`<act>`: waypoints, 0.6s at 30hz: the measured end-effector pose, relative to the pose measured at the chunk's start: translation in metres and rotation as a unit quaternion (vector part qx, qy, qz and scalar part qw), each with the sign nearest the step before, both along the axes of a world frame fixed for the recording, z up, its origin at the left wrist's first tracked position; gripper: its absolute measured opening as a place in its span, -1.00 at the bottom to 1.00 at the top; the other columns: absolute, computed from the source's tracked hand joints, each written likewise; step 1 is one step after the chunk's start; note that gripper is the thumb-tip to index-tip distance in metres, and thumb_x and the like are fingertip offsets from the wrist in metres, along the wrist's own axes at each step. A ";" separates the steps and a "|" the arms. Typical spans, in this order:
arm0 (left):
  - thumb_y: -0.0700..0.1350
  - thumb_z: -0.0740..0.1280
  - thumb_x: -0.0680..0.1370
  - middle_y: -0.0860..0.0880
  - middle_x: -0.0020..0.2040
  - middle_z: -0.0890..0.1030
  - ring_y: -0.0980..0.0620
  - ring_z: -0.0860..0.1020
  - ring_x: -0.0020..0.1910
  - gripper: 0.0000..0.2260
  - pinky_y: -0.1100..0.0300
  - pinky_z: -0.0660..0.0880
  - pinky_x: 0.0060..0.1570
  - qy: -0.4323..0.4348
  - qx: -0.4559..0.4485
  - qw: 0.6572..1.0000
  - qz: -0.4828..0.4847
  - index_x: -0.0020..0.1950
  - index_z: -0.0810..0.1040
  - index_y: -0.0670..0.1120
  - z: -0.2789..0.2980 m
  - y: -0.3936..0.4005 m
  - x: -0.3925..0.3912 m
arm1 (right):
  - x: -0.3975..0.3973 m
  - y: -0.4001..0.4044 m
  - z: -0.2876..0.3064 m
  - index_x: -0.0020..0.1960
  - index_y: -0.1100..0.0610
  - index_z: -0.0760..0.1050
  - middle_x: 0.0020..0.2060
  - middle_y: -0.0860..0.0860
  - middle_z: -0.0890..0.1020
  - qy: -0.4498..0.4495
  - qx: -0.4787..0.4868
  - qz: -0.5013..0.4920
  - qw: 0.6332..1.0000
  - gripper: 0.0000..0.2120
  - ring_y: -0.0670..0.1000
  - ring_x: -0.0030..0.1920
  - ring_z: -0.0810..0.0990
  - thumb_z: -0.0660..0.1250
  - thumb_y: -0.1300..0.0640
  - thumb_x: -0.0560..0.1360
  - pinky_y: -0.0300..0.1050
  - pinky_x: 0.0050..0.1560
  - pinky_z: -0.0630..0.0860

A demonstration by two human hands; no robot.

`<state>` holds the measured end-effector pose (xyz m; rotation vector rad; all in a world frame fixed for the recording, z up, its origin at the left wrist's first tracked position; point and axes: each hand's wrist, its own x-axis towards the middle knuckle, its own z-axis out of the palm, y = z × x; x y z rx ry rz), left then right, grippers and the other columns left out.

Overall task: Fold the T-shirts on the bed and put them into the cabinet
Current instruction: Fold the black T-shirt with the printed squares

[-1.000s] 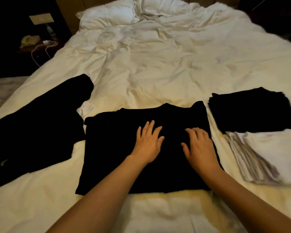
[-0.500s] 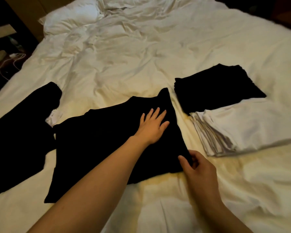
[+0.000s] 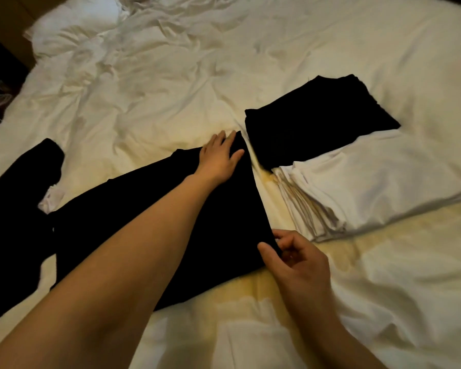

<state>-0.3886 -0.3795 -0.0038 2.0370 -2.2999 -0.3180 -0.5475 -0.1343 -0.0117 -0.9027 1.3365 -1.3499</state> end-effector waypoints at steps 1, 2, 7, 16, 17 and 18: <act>0.17 0.16 0.67 -0.14 0.57 0.24 -0.16 0.18 0.55 -0.45 -0.09 0.19 0.48 0.000 -0.006 1.000 0.008 0.61 0.18 -0.01 0.002 -0.003 -0.002 | -0.002 -0.001 -0.002 -0.32 0.09 0.43 -0.10 -0.05 0.71 0.008 -0.005 0.021 1.000 -0.71 0.04 -0.13 0.67 0.53 0.17 0.42 0.13 -0.08 0.56; 0.18 0.20 0.65 -0.15 0.49 0.35 -0.18 0.29 0.48 -0.46 -0.07 0.27 0.42 -0.002 -0.010 1.000 0.014 0.56 0.27 -0.04 0.004 -0.006 -0.004 | -0.004 -0.002 -0.004 -0.31 0.08 0.40 -0.14 -0.01 0.70 0.023 -0.010 0.043 0.999 -0.71 0.03 -0.18 0.65 0.51 0.08 0.39 0.14 -0.12 0.54; 0.15 0.33 0.59 -0.08 0.12 0.60 -0.10 0.56 0.11 -0.63 0.06 0.45 0.07 0.041 0.074 0.996 0.035 0.21 0.51 -0.11 0.023 -0.019 -0.007 | -0.017 -0.004 -0.002 -0.25 0.06 0.43 -0.44 0.09 0.49 0.106 -0.035 0.077 0.991 -0.75 -0.04 -0.45 0.37 0.51 0.09 0.42 -0.11 -0.38 0.34; 0.08 0.51 0.48 -0.09 -0.07 0.64 -0.01 0.59 -0.18 -0.65 0.17 0.51 -0.15 0.096 0.159 0.979 0.088 0.05 0.65 -0.18 0.045 -0.032 -0.008 | -0.019 -0.003 -0.009 -0.34 0.14 0.53 -0.45 -0.03 0.55 0.203 0.043 0.070 0.976 -0.69 -0.06 -0.40 0.49 0.45 -0.03 0.47 -0.14 -0.29 0.40; 0.06 0.50 0.49 -0.10 -0.06 0.65 0.01 0.59 -0.19 -0.67 0.19 0.51 -0.18 0.106 0.156 0.979 0.082 0.07 0.66 -0.18 0.046 -0.032 -0.008 | -0.019 -0.002 -0.007 -0.37 0.14 0.48 -0.48 -0.02 0.51 0.202 0.043 0.064 0.976 -0.66 -0.06 -0.42 0.44 0.45 -0.01 0.48 -0.15 -0.31 0.37; 0.02 0.49 0.51 -0.09 -0.06 0.65 0.04 0.59 -0.21 -0.69 0.22 0.50 -0.20 0.119 0.142 0.980 0.071 0.09 0.66 -0.18 0.047 -0.032 -0.009 | -0.019 -0.002 -0.006 -0.39 0.14 0.42 -0.50 -0.03 0.46 0.199 0.042 0.052 0.978 -0.63 -0.07 -0.44 0.38 0.43 0.02 0.49 -0.16 -0.34 0.33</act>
